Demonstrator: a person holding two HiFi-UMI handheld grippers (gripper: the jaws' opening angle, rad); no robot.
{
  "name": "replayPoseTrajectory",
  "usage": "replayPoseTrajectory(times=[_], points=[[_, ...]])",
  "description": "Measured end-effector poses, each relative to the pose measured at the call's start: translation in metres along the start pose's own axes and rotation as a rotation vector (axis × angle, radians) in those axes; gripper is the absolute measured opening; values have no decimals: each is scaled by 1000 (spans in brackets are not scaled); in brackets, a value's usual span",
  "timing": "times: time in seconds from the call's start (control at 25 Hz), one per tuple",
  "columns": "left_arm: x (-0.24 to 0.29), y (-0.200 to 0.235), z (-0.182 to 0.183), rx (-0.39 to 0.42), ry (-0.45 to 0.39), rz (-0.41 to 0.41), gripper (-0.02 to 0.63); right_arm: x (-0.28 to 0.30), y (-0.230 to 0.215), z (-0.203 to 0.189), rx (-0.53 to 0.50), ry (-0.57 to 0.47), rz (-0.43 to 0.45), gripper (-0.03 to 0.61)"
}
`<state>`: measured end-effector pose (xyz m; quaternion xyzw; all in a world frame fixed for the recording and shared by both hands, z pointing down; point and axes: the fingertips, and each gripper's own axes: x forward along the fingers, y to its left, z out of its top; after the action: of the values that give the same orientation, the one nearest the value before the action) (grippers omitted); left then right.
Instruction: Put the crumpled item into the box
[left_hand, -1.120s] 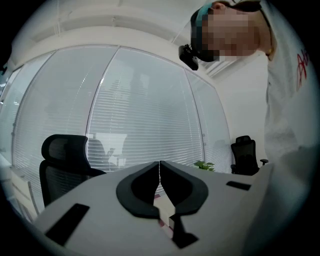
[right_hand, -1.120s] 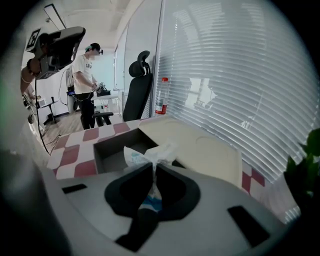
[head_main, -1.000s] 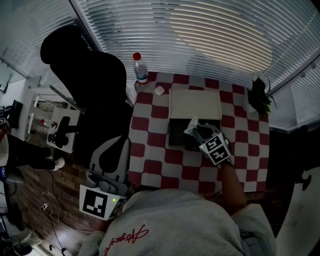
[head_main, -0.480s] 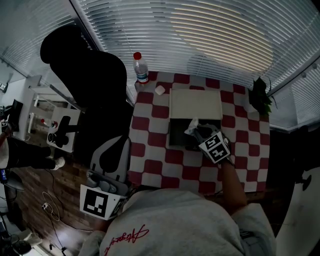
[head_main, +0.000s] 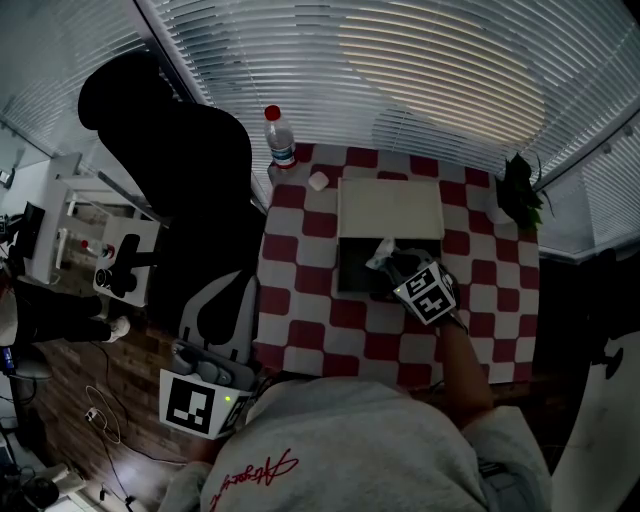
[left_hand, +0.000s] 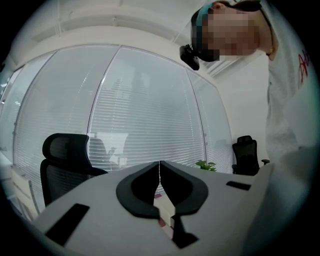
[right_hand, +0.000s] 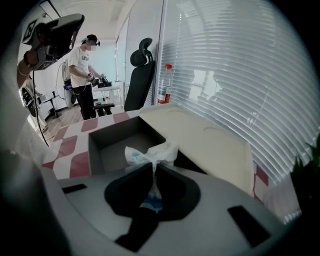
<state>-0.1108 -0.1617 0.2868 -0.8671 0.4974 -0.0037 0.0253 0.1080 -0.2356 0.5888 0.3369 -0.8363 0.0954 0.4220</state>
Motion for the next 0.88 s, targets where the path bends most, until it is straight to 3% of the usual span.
replayPoseTrajectory(times=[0.4,0.64,0.88], points=[[1,-1,-4,-17,21,-13,18,5,1,-1,49,17,3,34],[3,1,-6,-19,25,-15,18,10,4,-3,-4,72,-16,34],[4,4,-3,-11,-2,-12,18,11,3,-4,23,73,-5,34]])
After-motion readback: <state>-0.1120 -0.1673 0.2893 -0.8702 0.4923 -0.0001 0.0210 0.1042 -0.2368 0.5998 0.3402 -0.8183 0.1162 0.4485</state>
